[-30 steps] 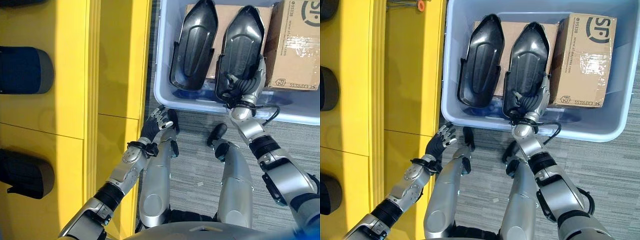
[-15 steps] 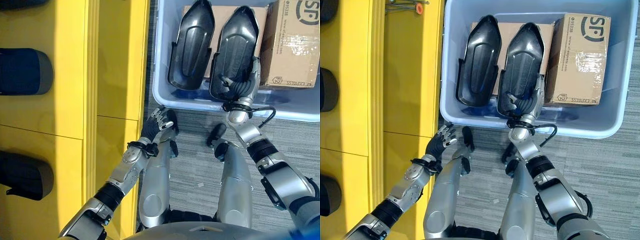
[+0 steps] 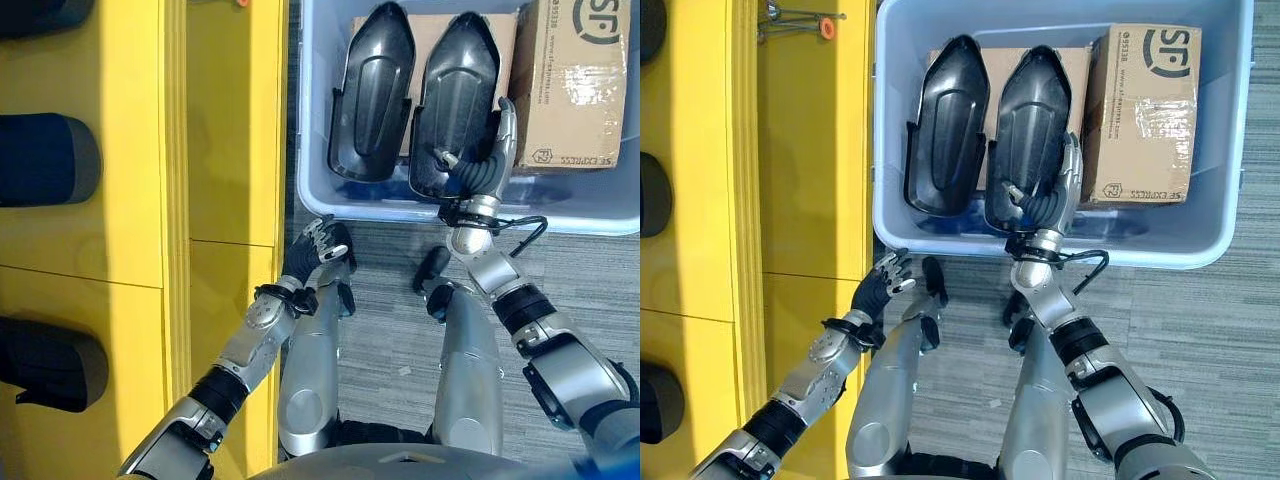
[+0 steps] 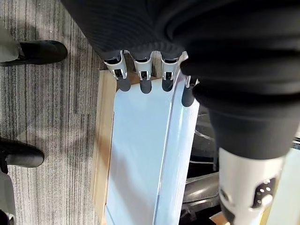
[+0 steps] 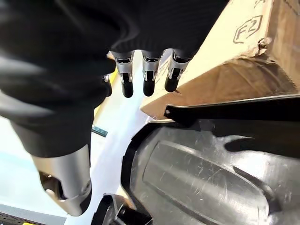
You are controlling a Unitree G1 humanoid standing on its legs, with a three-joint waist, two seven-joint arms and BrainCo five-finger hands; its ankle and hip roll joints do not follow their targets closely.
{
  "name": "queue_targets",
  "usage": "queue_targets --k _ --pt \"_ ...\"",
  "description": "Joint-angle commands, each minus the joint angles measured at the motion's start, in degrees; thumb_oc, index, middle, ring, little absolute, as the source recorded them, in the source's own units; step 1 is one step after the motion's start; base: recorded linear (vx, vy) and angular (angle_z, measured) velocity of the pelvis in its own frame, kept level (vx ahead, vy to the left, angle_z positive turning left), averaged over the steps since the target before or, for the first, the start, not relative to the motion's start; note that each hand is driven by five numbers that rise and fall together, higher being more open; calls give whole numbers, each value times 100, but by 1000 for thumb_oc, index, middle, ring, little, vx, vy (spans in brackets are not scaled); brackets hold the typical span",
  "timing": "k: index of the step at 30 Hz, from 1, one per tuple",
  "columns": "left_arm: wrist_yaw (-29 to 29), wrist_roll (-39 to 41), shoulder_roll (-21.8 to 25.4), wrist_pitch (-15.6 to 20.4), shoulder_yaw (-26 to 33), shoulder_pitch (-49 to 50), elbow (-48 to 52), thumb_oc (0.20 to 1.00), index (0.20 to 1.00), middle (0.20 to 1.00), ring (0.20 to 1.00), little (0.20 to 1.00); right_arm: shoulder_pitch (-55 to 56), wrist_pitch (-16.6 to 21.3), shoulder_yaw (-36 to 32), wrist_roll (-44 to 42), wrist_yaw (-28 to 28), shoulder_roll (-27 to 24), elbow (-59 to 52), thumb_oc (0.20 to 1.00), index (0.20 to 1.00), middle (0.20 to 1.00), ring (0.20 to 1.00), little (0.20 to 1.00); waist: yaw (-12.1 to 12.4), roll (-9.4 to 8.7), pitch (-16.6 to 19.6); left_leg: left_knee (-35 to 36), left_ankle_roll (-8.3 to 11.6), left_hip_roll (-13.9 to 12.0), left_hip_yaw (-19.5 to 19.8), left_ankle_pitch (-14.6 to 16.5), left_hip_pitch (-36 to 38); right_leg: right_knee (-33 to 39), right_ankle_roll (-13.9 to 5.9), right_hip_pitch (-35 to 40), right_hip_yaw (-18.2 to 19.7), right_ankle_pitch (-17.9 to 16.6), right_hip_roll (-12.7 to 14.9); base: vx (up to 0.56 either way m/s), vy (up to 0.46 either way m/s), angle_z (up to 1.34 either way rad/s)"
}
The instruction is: Move parts from the plastic box to the shelf.
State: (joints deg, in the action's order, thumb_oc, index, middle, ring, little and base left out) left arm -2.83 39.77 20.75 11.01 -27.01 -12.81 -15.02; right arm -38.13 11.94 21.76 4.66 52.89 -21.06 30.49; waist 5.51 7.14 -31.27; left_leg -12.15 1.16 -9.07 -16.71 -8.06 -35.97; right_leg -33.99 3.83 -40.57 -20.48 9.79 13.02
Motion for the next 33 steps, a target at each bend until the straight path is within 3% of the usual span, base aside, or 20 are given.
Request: queue_targets --k 1,4,18,23,33 --pt "104 -134 -108 232 -240 199 165 1000 1000 1000 1000 1000 5 227 -114 -228 108 -64 -279 1000 1000 1000 1000 1000 -14 108 147 -122 359 91 216 549 183 75 -691 121 487 -135 -155 59 19 1" --pt "-116 -110 -128 276 -272 158 181 1000 1000 1000 1000 1000 53 218 -171 -563 267 61 -223 1000 1000 1000 1000 1000 -32 109 147 -89 352 106 198 544 170 102 -692 100 493 -146 -164 0 0 0" --pt "-126 -170 -157 125 -382 65 215 1000 1000 1000 1000 1000 -80 204 -326 -1064 169 213 251 1000 1000 1000 1000 1000 -7 148 147 -79 353 116 181 536 178 66 -687 104 483 -140 -136 0 0 0" --pt "-118 -150 -119 -15 -380 -25 213 1000 1000 1000 1000 1000 -290 -196 -281 -804 -47 77 580 1000 1000 1000 1000 1000 50 182 147 -88 350 143 212 530 91 67 -695 45 453 -162 -106 0 0 0" --pt "70 -125 -13 -108 -351 -129 193 1000 1000 1000 1000 1000 -709 -304 -151 -887 -491 -183 1379 1000 1000 1000 1000 1000 197 250 147 -215 341 173 264 539 -182 -73 -709 -166 359 -158 -1 -1 -14 2"
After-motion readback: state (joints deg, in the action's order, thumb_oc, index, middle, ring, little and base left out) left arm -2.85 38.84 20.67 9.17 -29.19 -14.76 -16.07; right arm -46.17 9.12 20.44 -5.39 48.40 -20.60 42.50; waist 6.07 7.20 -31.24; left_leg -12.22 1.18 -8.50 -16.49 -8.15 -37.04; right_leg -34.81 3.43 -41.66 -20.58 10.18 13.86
